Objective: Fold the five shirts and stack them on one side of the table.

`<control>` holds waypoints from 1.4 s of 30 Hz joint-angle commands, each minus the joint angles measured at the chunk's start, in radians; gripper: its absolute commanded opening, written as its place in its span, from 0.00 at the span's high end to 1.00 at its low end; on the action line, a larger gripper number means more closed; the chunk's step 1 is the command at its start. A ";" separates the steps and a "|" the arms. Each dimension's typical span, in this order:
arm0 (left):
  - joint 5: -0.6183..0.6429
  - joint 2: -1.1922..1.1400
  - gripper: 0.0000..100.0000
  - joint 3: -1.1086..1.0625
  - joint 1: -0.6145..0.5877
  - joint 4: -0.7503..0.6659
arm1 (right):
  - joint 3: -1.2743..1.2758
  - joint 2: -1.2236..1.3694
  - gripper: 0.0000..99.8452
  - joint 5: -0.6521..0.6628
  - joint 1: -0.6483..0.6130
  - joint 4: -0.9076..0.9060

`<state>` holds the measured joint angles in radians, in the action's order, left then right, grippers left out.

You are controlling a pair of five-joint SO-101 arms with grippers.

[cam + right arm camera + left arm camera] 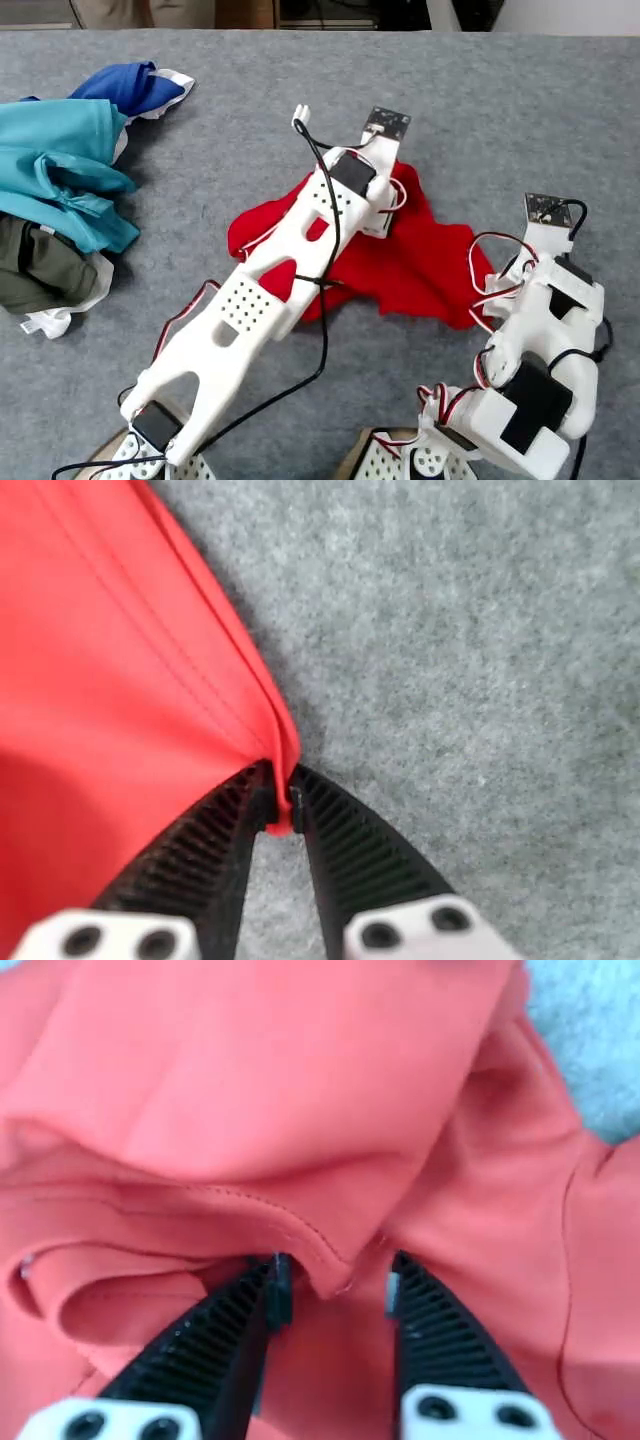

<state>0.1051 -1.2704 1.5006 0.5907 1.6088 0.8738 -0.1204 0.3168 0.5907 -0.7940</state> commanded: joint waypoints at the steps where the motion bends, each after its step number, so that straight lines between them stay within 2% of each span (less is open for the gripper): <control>1: -0.005 0.022 0.95 0.017 -0.014 -0.035 | 0.004 -0.044 0.99 -0.003 -0.010 0.021; 3: -0.005 0.022 0.98 0.017 -0.014 -0.054 | 0.004 -0.044 0.99 -0.003 -0.010 0.021; 9: -0.005 0.022 0.98 0.029 -0.014 -0.071 | 0.004 -0.044 0.99 -0.003 -0.010 0.021; 14: -0.005 0.024 0.98 0.184 -0.041 0.015 | 0.004 -0.044 0.99 -0.003 -0.010 0.021; 26: -0.005 0.205 0.98 0.170 -0.163 0.109 | 0.004 -0.044 0.99 -0.003 -0.010 0.021; 38: -0.005 0.335 0.98 0.163 -0.198 0.149 | -0.004 -0.044 0.99 -0.003 -0.012 0.021; 42: -0.005 0.377 0.98 0.161 -0.198 0.149 | -0.016 -0.045 1.00 -0.003 -0.048 0.015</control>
<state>0.1051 -0.9851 1.6203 0.4051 1.7484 0.8738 -0.1204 0.3153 0.5815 -0.7940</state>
